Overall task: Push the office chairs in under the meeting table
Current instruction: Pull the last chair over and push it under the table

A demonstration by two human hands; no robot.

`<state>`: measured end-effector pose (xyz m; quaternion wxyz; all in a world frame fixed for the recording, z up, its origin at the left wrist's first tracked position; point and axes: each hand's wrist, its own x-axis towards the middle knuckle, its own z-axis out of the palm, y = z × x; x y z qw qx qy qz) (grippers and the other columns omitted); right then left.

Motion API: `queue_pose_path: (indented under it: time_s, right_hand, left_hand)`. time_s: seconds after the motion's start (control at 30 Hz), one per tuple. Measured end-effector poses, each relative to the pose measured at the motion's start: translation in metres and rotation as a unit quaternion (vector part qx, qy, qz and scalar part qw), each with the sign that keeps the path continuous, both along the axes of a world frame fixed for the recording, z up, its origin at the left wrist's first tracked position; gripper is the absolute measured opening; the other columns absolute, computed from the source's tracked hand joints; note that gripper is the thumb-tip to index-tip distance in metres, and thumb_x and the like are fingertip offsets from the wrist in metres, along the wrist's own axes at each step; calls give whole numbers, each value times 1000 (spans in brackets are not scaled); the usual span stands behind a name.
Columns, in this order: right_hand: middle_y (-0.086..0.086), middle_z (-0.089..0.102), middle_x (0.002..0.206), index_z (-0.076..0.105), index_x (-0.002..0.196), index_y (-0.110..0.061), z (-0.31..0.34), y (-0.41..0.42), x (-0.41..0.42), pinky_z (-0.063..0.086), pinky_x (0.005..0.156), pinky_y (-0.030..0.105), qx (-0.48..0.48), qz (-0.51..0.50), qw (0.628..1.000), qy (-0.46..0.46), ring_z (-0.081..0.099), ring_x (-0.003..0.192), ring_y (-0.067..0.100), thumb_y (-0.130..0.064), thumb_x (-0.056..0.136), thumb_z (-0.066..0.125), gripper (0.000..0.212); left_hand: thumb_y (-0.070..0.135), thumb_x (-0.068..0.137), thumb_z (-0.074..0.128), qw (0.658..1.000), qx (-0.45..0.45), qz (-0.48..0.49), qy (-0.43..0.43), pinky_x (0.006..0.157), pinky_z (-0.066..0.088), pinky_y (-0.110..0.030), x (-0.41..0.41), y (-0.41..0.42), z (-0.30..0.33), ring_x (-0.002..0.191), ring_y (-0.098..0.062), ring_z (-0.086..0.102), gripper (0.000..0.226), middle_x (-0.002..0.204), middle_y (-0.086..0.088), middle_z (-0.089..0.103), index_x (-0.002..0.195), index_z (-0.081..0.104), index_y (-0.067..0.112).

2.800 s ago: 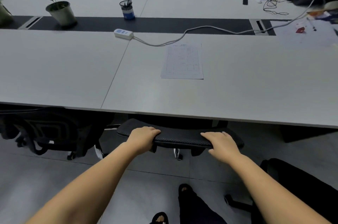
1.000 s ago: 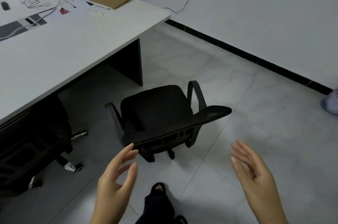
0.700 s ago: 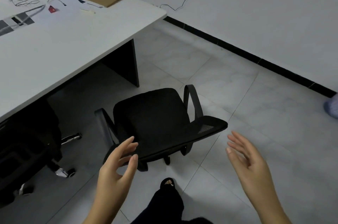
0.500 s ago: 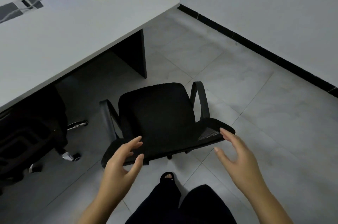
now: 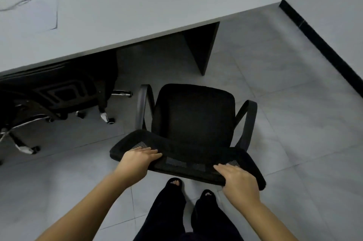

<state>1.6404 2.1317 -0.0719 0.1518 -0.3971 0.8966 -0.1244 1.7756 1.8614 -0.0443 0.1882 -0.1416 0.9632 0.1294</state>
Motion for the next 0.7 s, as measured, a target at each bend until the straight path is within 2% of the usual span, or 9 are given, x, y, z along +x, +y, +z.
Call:
queue_pose_path:
  time_s: [0.17,0.33,0.43,0.5,0.7]
  right_hand:
    - [-7,76,80,75,84,-27,-1,-6,-57,56,54,23,-12,47,999,4,72,71,13,4,36,85,57]
    - [-9,75,76,74,85,-30,2,-24,-119,51,46,18,6,72,997,27,69,61,11,4,45,83,53]
    - [-6,74,97,69,102,-32,7,-47,-151,50,61,24,6,71,997,20,69,80,16,-1,71,68,44]
    - [-8,70,110,62,115,-37,9,-64,-171,49,71,27,41,94,994,22,65,93,17,-9,84,54,42]
    - [-8,70,105,59,112,-46,18,-104,-238,50,69,31,89,125,988,27,63,89,17,-13,85,49,43]
  left_hand:
    - [-4,80,54,996,-3,70,46,99,44,-34,-17,20,0,126,-18,51,57,132,5,58,125,55,30]
    - [4,89,44,995,-7,96,21,98,43,-32,-61,19,7,132,-13,43,54,141,10,48,133,45,34]
    - [6,90,43,994,-20,104,12,96,44,-32,-92,1,8,130,-13,44,54,141,10,49,134,43,37]
    - [7,90,43,993,-29,111,9,97,44,-32,-111,-11,7,129,-15,45,53,141,9,49,134,43,37]
    - [5,90,43,990,-40,136,10,92,45,-30,-162,-38,-1,124,-17,50,54,138,7,52,133,44,37]
